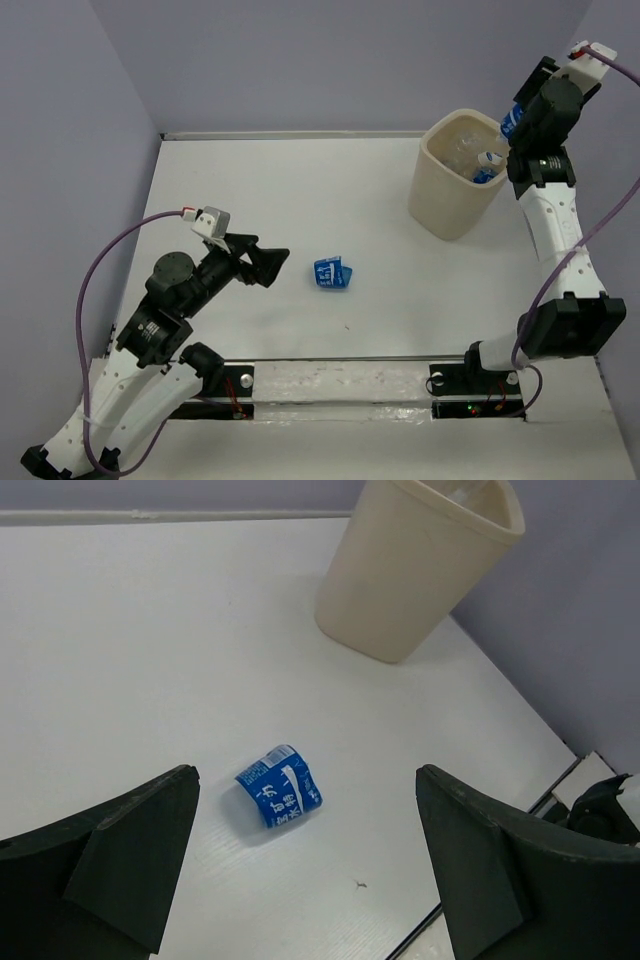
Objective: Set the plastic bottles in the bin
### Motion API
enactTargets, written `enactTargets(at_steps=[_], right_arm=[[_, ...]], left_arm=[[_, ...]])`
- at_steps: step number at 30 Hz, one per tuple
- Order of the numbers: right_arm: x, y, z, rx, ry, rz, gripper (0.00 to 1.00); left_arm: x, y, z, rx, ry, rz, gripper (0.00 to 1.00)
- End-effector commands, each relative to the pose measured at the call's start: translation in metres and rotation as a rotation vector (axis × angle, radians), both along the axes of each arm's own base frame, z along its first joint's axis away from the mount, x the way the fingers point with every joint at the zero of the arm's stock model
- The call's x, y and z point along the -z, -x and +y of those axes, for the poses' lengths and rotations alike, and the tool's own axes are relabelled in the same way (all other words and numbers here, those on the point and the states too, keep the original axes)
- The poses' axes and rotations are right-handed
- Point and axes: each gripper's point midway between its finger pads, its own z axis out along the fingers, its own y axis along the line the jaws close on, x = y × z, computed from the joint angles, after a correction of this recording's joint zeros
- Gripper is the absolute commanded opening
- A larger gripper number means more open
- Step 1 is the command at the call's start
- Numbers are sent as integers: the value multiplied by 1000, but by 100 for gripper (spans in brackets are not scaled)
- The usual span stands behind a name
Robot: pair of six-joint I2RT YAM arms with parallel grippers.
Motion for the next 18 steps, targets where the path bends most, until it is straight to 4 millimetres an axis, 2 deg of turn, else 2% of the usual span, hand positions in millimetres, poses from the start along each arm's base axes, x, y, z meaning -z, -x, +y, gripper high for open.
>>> enactTargets(at_steps=[1,2,4,10,13,14,18], right_arm=[[27,-33,18,-114,-41,13,23],[32,-42,21,-138,-46,14,23],[31,-49,24,-153,-45,-10,23],[42,-63,29,-183,-50,-8,23],[70,-72,33,-208,-89,28,23],[92,-74,35,-214,-106,64,23],[142,-79,46,-264,-198,107,23]], left_arm=[[-1,-1,-1,9,-13,-22,99],[0,-2,-2,9,-15,-17,99],[2,-2,-2,9,-18,-12,99],[3,-6,-1,-4,-22,-9,99],[7,-8,-3,2,-34,5,99],[8,-9,-3,2,-34,8,99],[10,-11,-3,-4,-39,12,99]])
